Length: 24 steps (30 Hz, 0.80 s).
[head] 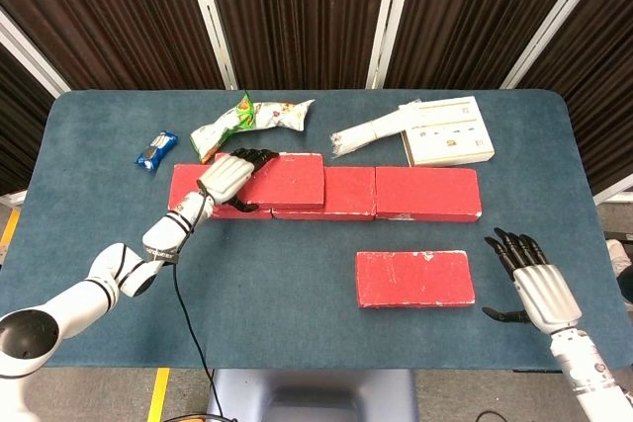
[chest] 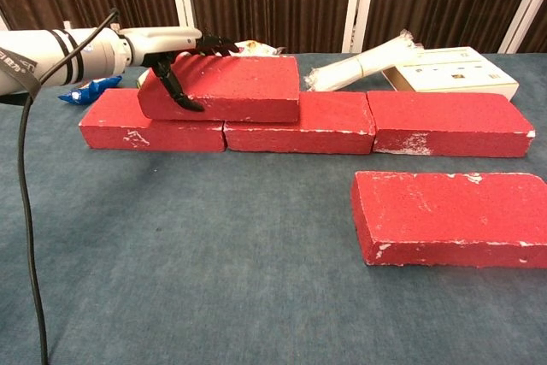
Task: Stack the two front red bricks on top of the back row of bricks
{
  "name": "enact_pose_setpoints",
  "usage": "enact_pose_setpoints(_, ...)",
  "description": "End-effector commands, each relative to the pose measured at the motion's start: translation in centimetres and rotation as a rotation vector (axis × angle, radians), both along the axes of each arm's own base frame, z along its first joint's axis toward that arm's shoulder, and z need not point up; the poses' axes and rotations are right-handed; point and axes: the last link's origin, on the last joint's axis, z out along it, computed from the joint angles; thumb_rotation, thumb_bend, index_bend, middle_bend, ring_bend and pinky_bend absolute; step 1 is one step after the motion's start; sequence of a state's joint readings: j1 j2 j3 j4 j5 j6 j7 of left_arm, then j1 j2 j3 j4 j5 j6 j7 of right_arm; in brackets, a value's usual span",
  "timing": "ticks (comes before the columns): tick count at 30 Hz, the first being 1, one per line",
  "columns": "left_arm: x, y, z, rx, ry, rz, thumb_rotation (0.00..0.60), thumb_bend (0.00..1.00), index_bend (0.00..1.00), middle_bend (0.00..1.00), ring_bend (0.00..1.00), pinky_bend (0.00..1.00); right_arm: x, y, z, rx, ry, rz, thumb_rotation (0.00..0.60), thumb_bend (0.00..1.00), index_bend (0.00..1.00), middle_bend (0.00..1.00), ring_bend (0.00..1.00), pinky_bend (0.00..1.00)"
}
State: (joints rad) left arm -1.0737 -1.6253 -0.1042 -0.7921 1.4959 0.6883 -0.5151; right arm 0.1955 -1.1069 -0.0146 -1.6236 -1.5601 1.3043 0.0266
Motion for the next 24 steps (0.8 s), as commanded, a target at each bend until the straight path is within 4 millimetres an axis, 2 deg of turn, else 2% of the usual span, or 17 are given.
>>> enact_pose_setpoints(1,-0.16,0.03,0.0,0.0,0.0,0.006,0.6,0.26,0.0,0.37,0.35,0.39,-0.02,-0.03,-0.01,0.0,0.001,-0.001,0.6,0.11,0.0,0.0,0.0,0.0)
enact_pose_setpoints(5,-0.47,0.1,0.14,-0.005,0.009,0.017,0.6,0.26,0.0,0.34,0.27,0.28,-0.02,-0.07,-0.17,0.006,0.004,-0.002,0.6,0.11,0.0,0.0,0.0,0.0)
enact_pose_setpoints(10,-0.78,0.0,0.32,-0.012,0.016,0.024,0.6,0.26,0.0,0.29,0.2,0.22,-0.02,-0.1,-0.19,0.003,0.005,-0.008,0.6,0.11,0.0,0.0,0.0,0.0)
enact_pose_setpoints(15,-0.85,-0.06,0.28,-0.023,0.014,0.027,0.6,0.26,0.0,0.18,0.15,0.19,0.04,0.01,-0.18,-0.004,0.006,-0.006,0.6,0.11,0.0,0.0,0.0,0.0)
enact_pose_setpoints(20,-0.79,-0.14,0.3,-0.025,0.012,0.022,0.6,0.26,0.0,0.16,0.13,0.17,0.03,-0.08,-0.37,0.002,0.01,-0.009,0.6,0.11,0.0,0.0,0.0,0.0)
enact_pose_setpoints(24,-0.95,-0.05,0.23,-0.023,0.015,0.031,0.6,0.27,0.0,0.1,0.07,0.14,0.05,-0.04,-0.33,-0.003,0.009,-0.008,0.6,0.11,0.0,0.0,0.0,0.0)
